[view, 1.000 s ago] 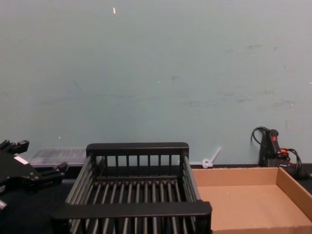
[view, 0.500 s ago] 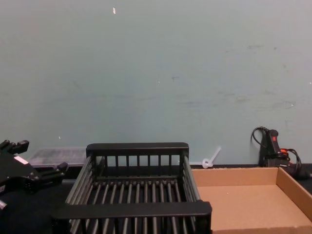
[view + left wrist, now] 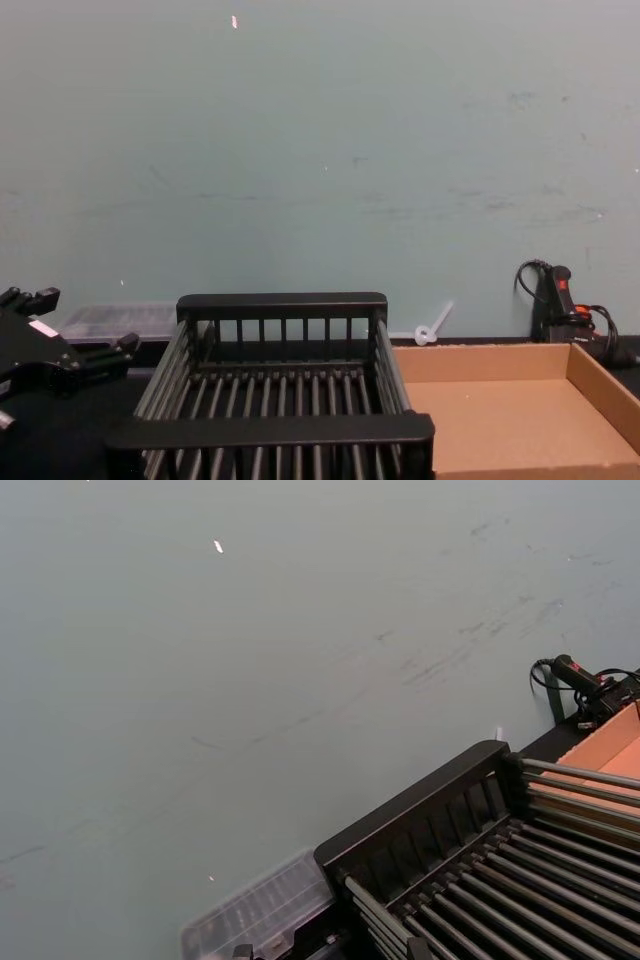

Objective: Pick up the white tape and place it into the black box , Pick up the silver tape and place it into the brown box.

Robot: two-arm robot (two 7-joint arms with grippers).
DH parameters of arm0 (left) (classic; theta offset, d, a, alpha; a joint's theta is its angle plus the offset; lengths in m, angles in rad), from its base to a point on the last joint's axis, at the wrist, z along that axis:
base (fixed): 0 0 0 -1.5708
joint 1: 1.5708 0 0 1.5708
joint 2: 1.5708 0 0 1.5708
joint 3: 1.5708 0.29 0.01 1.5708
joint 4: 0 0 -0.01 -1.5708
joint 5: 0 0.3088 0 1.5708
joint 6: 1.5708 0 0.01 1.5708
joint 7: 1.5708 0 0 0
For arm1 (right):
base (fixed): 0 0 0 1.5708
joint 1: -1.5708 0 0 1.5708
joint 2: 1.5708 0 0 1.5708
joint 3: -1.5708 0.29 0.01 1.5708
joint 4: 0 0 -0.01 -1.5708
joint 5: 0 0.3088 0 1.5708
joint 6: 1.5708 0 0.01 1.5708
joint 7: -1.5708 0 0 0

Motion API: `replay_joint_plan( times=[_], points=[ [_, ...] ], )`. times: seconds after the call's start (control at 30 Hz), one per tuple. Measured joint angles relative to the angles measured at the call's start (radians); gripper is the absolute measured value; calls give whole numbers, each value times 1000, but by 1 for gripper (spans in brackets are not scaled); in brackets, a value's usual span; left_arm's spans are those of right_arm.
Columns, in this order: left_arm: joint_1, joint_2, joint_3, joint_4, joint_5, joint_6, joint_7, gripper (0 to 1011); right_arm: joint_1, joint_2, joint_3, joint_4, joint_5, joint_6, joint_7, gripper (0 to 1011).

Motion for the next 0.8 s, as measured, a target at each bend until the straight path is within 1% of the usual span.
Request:
replay_joint_plan(
  times=[0.13, 0.23, 0.43, 0.8],
  points=[
    [0, 0, 0, 0, 0, 0, 0, 1001, 12, -8, -10, 14, -17, 23, 12, 1002],
    [0, 0, 0, 0, 0, 0, 0, 1001, 18, -12, -16, 23, -28, 29, 17, 1002],
    [0, 0, 0, 0, 0, 0, 0, 1001, 37, -33, -29, 55, -53, 45, 31, 1000],
    [0, 0, 0, 0, 0, 0, 0, 1002, 54, -61, -29, 94, -79, 58, 50, 1000]
  ],
)
